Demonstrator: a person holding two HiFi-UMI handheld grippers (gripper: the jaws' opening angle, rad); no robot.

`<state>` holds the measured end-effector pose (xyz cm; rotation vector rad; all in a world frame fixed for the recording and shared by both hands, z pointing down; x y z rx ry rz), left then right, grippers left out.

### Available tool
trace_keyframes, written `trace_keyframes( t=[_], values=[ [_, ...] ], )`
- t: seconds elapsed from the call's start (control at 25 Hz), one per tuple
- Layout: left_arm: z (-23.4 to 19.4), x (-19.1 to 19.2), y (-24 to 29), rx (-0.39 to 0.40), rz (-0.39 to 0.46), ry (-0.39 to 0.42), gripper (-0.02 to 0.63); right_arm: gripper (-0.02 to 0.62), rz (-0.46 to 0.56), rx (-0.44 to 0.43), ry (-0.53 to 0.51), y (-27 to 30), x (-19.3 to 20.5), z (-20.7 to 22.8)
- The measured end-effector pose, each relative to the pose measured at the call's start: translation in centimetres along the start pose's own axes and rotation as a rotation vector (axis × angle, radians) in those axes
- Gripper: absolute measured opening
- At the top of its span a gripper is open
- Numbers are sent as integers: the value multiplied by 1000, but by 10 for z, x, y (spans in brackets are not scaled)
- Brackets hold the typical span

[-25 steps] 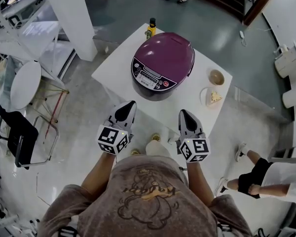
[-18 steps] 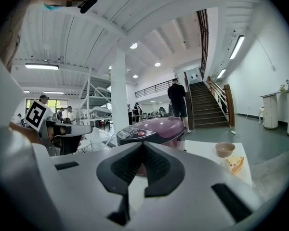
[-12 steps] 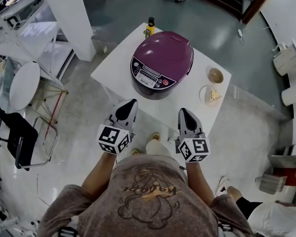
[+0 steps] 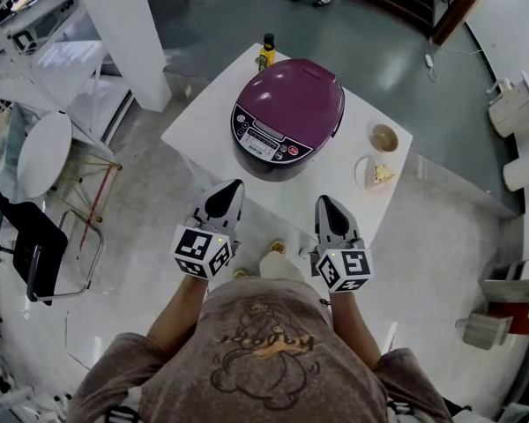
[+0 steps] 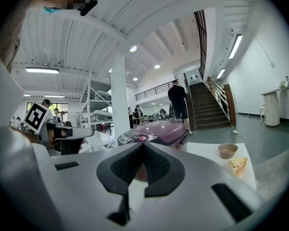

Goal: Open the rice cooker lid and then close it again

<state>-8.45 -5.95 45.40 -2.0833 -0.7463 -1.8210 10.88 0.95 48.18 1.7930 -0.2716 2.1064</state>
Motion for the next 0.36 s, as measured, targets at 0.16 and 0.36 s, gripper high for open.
trace_keyframes(
  t=[0.16,0.36],
  values=[
    [0,-1,1,-6,3,2,20,-2,1,-1,3,1,-1,2],
    [-2,0,3,-17,-1,-4,20,-2,3,-8,2,4,-3,4]
  ],
)
Point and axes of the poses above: the fingertips, and each gripper's own axes: y forward along the fingers, z to its right, x out of its underside, the point moved 2 cm from there along -y, backward along the fingers, and after that the axes turned 14 degrees about -x, right-handed, at the moved point
